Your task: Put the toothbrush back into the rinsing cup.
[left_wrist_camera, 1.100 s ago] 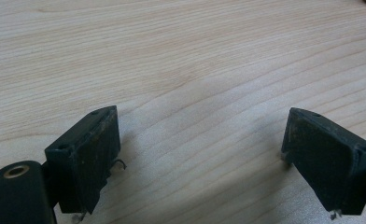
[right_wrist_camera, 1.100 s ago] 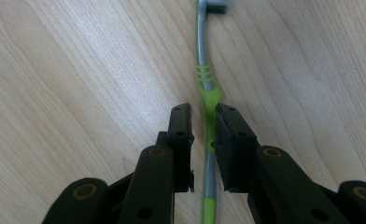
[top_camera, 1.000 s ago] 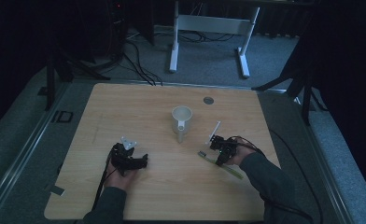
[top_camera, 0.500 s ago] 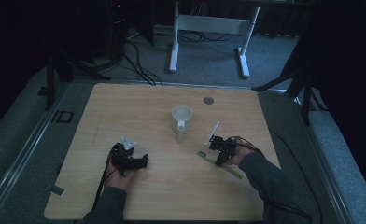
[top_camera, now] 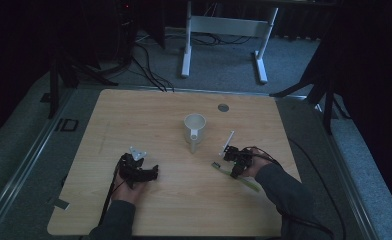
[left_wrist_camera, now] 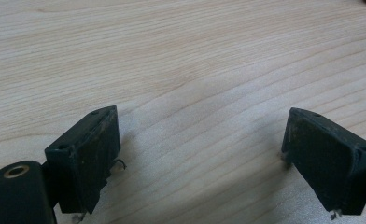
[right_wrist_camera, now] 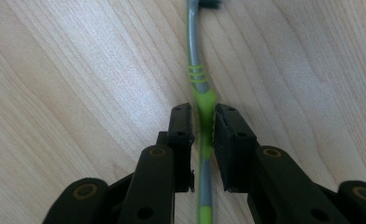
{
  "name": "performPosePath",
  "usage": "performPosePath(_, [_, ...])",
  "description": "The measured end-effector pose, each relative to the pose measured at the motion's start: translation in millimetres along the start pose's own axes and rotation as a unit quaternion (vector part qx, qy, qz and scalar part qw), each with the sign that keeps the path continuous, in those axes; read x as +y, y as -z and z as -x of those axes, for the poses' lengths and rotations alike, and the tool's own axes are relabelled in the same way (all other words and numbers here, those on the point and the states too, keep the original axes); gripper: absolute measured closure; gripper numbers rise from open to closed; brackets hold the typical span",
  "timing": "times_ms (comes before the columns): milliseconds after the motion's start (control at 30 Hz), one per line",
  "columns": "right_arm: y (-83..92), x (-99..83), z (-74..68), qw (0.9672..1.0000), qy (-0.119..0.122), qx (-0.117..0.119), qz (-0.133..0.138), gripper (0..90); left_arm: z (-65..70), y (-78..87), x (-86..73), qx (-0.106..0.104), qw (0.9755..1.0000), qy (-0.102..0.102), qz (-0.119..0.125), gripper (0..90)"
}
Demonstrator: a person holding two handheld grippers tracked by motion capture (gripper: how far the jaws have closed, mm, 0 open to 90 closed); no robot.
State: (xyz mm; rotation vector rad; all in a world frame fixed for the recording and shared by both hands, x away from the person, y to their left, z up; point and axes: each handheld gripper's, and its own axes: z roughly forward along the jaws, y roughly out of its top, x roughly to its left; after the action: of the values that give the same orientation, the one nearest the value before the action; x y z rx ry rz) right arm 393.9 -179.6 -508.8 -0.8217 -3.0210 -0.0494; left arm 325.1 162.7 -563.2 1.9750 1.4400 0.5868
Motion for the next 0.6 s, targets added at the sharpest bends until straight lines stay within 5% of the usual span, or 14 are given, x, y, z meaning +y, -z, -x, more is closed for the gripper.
performPosePath(600, [-7.2, 4.0, -3.2, 0.9996, 0.007, -0.016, -0.023, 79.7, 0.0, -0.1, 0.0, 0.0, 1.0, 0.0, 0.001, 11.9])
